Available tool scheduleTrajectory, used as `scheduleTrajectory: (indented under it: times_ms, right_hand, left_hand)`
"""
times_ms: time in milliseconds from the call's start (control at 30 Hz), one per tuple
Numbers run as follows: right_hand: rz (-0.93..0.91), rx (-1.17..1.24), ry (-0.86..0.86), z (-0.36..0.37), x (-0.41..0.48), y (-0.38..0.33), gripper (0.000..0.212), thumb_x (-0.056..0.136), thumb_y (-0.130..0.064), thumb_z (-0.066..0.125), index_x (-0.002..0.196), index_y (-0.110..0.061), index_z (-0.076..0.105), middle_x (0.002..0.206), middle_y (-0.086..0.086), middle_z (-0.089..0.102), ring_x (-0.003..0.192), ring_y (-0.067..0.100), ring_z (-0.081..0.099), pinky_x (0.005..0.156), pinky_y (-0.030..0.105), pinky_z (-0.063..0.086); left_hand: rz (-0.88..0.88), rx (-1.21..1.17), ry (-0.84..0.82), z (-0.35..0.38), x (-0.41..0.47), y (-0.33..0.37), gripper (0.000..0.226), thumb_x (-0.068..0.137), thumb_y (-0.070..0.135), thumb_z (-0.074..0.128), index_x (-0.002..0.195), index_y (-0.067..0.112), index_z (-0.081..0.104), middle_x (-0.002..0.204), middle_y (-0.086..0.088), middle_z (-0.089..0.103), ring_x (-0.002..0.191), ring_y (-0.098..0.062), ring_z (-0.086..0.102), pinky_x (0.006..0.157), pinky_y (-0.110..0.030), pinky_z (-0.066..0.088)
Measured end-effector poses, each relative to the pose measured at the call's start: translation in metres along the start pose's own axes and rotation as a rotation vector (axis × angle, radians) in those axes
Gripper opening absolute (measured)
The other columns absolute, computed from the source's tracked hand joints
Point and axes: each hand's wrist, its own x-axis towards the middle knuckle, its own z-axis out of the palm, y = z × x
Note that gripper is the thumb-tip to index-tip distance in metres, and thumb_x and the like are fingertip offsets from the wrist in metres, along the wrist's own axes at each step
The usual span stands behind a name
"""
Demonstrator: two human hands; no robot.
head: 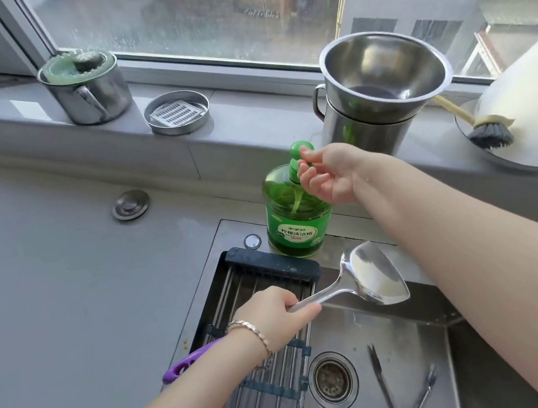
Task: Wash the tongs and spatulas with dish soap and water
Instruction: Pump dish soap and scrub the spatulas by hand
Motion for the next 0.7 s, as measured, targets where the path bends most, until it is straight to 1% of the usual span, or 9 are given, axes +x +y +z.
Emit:
scheduleTrajectory:
  times_ms: [133,300,400,467,533,600,633,667,700]
  right_hand:
    - [-0.003,0.005,-0.017,-0.001,-0.002,0.000,0.034,0.097,-0.028,0.045,0.071,-0.007,0.048,0.038,0.001,0.046,0.025,0.005,0.040,0.024,0.010,0.023]
    - [-0.037,-0.007,-0.023,-0.005,-0.012,0.006,0.036,0.093,-0.036,0.050,0.077,-0.003,0.052,0.039,0.002,0.050,0.027,0.004,0.045,0.030,0.010,0.037]
    - [-0.131,0.107,0.006,-0.017,-0.029,0.022,0.039,0.098,-0.030,0.043,0.085,0.004,0.056,0.057,0.010,0.062,0.036,0.011,0.058,0.037,0.012,0.047]
    - [-0.204,0.202,0.020,-0.031,-0.047,0.042,0.035,0.101,-0.021,0.037,0.090,0.006,0.057,0.074,0.015,0.064,0.043,0.016,0.065,0.041,0.018,0.052]
    - [-0.302,0.192,0.071,-0.051,-0.067,0.068,0.036,0.101,-0.019,0.035,0.087,0.006,0.057,0.082,0.018,0.064,0.053,0.020,0.068,0.050,0.022,0.057]
    - [-0.471,0.004,0.212,-0.073,-0.085,0.100,0.038,0.102,-0.019,0.033,0.086,0.004,0.059,0.089,0.019,0.065,0.071,0.022,0.069,0.065,0.022,0.058]
    - [-0.567,-0.173,0.295,-0.084,-0.094,0.117,0.036,0.101,-0.019,0.034,0.092,0.002,0.062,0.097,0.017,0.065,0.082,0.019,0.067,0.071,0.020,0.056]
    - [-0.658,-0.403,0.364,-0.096,-0.101,0.135,0.034,0.101,-0.020,0.035,0.102,-0.002,0.063,0.108,0.011,0.064,0.094,0.015,0.064,0.080,0.017,0.053]
    - [-0.736,-0.682,0.390,-0.107,-0.107,0.155,0.036,0.100,-0.026,0.035,0.118,-0.006,0.059,0.124,0.002,0.058,0.110,0.010,0.058,0.091,0.012,0.045]
  left_hand:
    - [-0.001,0.013,0.018,-0.002,-0.002,0.001,0.043,0.082,0.059,0.050,0.063,0.021,0.050,0.050,0.007,0.039,0.043,-0.011,0.033,0.046,-0.022,0.026]
    - [-0.052,0.030,0.036,-0.004,-0.013,0.005,0.043,0.081,0.059,0.050,0.064,0.019,0.052,0.051,0.006,0.041,0.044,-0.013,0.035,0.048,-0.022,0.029]
    - [-0.078,0.080,0.057,-0.006,-0.024,0.010,0.045,0.080,0.062,0.049,0.064,0.020,0.053,0.050,0.007,0.041,0.043,-0.013,0.035,0.047,-0.020,0.028]
    - [-0.086,0.111,0.066,-0.005,-0.033,0.014,0.047,0.080,0.063,0.047,0.063,0.020,0.051,0.049,0.007,0.039,0.042,-0.012,0.034,0.045,-0.020,0.027]
    - [-0.096,0.142,0.056,-0.004,-0.043,0.020,0.050,0.082,0.065,0.045,0.061,0.020,0.050,0.050,0.007,0.039,0.042,-0.011,0.034,0.044,-0.020,0.026]
    - [-0.097,0.186,0.053,0.001,-0.055,0.029,0.052,0.084,0.065,0.042,0.055,0.022,0.043,0.049,0.008,0.039,0.041,-0.010,0.034,0.044,-0.019,0.025]
    - [-0.091,0.201,0.052,0.004,-0.060,0.034,0.052,0.085,0.064,0.041,0.053,0.023,0.041,0.048,0.008,0.039,0.041,-0.010,0.034,0.044,-0.020,0.025]
    - [-0.084,0.210,0.050,0.008,-0.065,0.039,0.053,0.086,0.064,0.040,0.052,0.023,0.040,0.047,0.008,0.039,0.041,-0.010,0.035,0.044,-0.020,0.025]
    - [-0.071,0.226,0.048,0.013,-0.070,0.044,0.053,0.086,0.064,0.039,0.053,0.023,0.042,0.047,0.008,0.040,0.042,-0.010,0.037,0.044,-0.020,0.027]
